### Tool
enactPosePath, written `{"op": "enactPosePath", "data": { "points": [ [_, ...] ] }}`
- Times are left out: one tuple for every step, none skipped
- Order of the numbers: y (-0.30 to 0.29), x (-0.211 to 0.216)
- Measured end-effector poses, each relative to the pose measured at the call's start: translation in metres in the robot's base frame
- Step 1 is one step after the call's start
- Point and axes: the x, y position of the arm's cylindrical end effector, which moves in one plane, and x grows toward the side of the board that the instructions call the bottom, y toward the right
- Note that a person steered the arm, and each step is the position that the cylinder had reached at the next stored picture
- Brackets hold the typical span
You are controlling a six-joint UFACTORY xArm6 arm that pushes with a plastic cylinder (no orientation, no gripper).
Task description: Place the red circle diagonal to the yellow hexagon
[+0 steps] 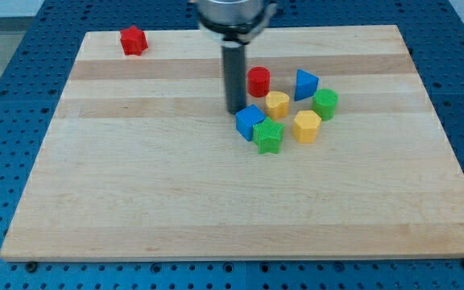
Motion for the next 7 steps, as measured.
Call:
{"op": "enactPosePath", "data": {
  "points": [
    [0.046, -0.001],
    [0.065, -0.007],
    [0.059, -0.017],
    [0.050, -0.027],
    [0.038, -0.038],
    [0.025, -0.031],
    [0.006, -0.016]
  ]
}}
